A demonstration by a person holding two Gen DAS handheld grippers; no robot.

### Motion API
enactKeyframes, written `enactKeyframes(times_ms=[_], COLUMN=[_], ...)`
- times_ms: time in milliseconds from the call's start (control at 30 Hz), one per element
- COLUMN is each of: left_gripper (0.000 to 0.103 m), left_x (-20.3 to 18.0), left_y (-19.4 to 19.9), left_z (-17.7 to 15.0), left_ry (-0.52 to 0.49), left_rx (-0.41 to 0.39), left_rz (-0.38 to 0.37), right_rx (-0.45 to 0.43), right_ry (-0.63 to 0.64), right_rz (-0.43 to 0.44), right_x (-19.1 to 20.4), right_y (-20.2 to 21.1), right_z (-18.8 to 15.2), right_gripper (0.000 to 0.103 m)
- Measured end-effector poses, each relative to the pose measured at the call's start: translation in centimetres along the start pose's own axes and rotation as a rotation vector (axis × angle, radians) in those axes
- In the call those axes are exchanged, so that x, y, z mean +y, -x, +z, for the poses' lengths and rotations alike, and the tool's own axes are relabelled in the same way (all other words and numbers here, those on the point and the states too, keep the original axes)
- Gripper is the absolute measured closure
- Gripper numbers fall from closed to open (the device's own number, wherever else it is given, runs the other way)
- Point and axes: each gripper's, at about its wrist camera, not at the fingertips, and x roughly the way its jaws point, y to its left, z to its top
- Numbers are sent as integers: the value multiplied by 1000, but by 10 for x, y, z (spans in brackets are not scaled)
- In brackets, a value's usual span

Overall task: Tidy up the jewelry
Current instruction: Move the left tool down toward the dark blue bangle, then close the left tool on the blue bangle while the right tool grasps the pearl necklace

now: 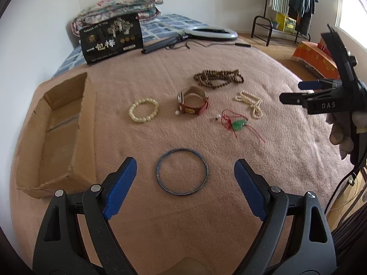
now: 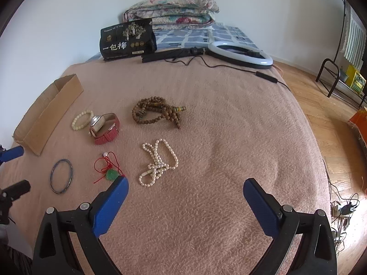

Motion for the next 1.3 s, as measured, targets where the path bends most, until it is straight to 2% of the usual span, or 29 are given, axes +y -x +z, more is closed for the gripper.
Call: enactKeyframes(times_ms=[200,400,667,867,1067,1200,1300], left_gripper=[14,14,14,12,9,9,10], left_x=[-1,6,10,15,24,24,24], left_y=[-27,-48,-69,-79,-82,-82,-81], left_z=[-7,-9,-10,-11,-14,-15,-16], left_ry=[-8,43,56,78,122,120,125], left_rx=[46,86,118,130,120,108,101], left_rz=[9,21,72,65,22,12,7], right_rx=[37,68,97,112,142,148,156], right_ry=[-6,-11,-11,1,-20,-4,27], right_rz=[33,53,68,90,94,79,51], right_x=[0,1,4,11,10,14,19], right_y=[-13,-27,-41,-50,-66,-73,-77], right_z=[1,1,3,7,12,17,19], right_gripper=[5,7,9,10,16,17,23])
